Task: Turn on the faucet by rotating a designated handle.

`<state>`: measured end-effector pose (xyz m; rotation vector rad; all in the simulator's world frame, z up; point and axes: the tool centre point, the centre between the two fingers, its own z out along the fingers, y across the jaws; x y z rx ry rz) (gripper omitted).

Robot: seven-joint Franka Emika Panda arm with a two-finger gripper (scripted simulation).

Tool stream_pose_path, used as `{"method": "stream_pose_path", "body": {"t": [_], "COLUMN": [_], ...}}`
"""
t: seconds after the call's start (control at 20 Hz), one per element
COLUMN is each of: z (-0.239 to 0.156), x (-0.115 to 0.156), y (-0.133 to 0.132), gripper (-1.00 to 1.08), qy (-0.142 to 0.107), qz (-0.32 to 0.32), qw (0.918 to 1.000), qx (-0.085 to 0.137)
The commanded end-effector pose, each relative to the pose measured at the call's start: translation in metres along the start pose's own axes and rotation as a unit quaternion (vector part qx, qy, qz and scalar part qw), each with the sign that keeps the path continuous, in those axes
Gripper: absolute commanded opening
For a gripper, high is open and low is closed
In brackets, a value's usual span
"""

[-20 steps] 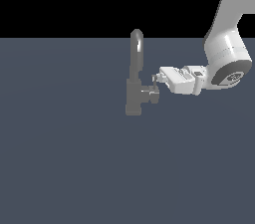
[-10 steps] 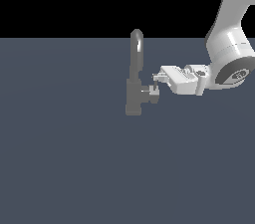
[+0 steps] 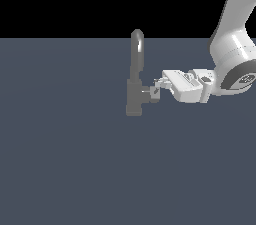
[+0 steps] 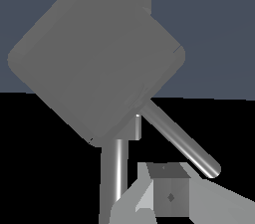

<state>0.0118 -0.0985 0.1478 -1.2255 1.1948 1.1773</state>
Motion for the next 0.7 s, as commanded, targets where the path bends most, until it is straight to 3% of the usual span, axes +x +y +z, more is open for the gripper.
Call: {"method": "stream_pose_path", "body": {"t": [0.0, 0.1, 0.65], "z": [0.000, 0.000, 0.000], "x": [0.018, 0.003, 0.073], "y": [0.020, 0.006, 0.036], "gripper": [-1.00, -1.00, -1.00], "qy": [-0.004, -0.001, -0.004], "qz": [0.017, 0.001, 0.017], "qw": [0.9998, 1.0000, 0.9998], "qx": [-0.001, -0.001, -0.002]}}
